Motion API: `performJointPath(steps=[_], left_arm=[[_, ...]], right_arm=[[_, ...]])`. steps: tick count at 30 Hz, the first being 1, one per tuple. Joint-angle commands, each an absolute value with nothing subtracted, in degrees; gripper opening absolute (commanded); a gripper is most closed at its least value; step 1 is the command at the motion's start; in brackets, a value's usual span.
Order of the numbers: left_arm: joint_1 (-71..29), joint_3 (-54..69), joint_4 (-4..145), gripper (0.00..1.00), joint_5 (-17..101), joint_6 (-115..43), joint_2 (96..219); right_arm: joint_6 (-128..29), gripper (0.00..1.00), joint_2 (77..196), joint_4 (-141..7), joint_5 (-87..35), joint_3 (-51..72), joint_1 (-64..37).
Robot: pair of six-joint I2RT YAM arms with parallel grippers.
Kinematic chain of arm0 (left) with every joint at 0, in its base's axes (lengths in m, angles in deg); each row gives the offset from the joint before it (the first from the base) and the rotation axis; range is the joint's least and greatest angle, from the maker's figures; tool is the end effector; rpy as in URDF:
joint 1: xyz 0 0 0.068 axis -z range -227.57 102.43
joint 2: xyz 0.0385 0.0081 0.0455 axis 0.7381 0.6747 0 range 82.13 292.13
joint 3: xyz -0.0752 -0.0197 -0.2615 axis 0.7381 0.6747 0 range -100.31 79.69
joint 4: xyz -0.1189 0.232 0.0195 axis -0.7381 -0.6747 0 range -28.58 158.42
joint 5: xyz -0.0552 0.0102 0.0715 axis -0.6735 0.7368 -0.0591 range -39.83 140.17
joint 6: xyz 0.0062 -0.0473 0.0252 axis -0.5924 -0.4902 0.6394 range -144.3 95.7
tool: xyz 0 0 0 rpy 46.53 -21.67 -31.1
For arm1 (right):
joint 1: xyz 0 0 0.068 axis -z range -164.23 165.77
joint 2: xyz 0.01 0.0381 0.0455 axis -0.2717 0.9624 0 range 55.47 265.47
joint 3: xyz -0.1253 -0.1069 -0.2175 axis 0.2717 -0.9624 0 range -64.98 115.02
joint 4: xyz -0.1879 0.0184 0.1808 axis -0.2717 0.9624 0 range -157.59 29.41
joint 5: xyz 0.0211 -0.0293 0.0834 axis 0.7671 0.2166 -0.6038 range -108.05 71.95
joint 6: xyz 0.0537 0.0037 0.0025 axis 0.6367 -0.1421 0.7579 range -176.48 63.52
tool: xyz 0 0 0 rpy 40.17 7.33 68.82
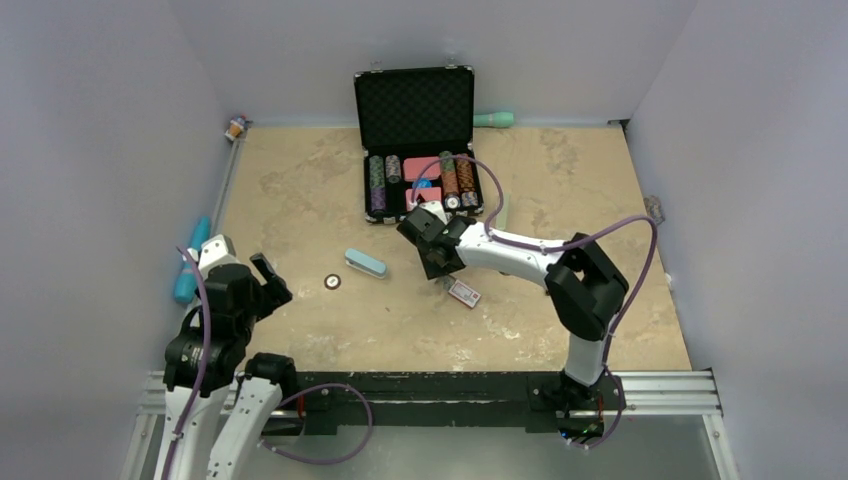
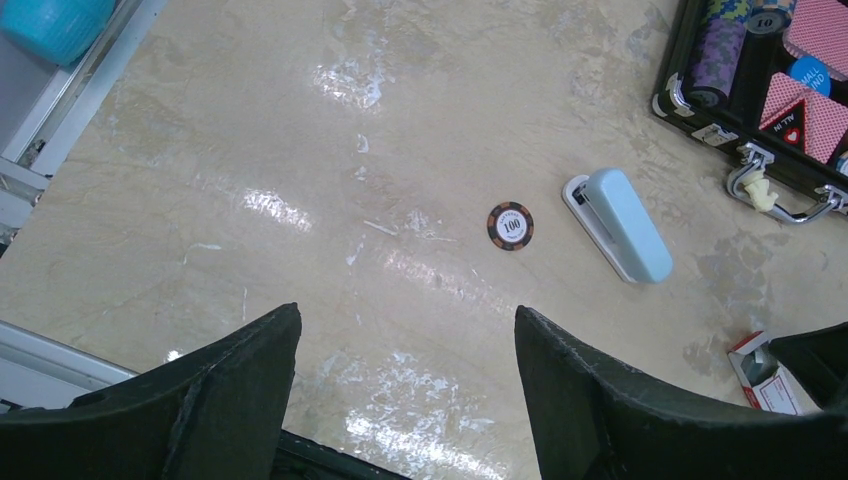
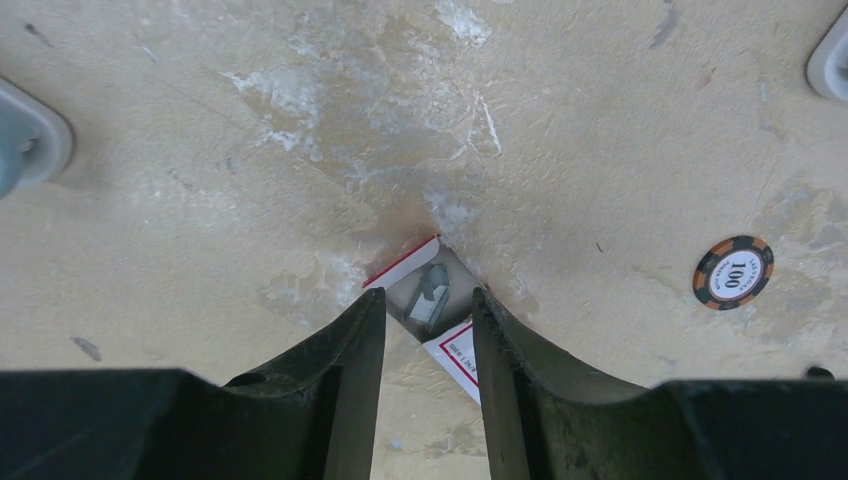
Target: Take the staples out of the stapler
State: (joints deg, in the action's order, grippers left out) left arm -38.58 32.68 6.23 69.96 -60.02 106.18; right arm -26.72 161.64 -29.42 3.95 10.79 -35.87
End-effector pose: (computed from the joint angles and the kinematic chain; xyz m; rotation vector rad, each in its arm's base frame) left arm 0.0655 0.0019 0.3038 -0.6862 2.0994 -0.0422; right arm 0.2427 0.2851 0.1953 -0.4013 2.5826 -0.0627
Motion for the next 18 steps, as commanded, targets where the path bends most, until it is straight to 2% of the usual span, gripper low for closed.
performJointPath(steps=[1,10,13,18], left_arm=[[-39.0,32.4,7.1,0.81,71.0,-59.4,107.1],[-39.0,33.0,9.2,0.84,67.5,-57.6,108.7],[-39.0,33.0,11.4,0.87,62.9,-55.2,109.9],[-38.4,29.6,14.4,0.87,50.9,-49.9,115.9]], right_arm=[[-27.3,0.41,154.9,-28.1,4.6,13.8,-35.1],[-24.9,0.41,142.7,-28.1,-1.3,6.8,-31.6],[-24.1,0.41,139.4,-28.1,-2.7,4.1,-31.4],[-22.1,0.4,133.7,-27.4,-2.0,-0.2,-31.4]])
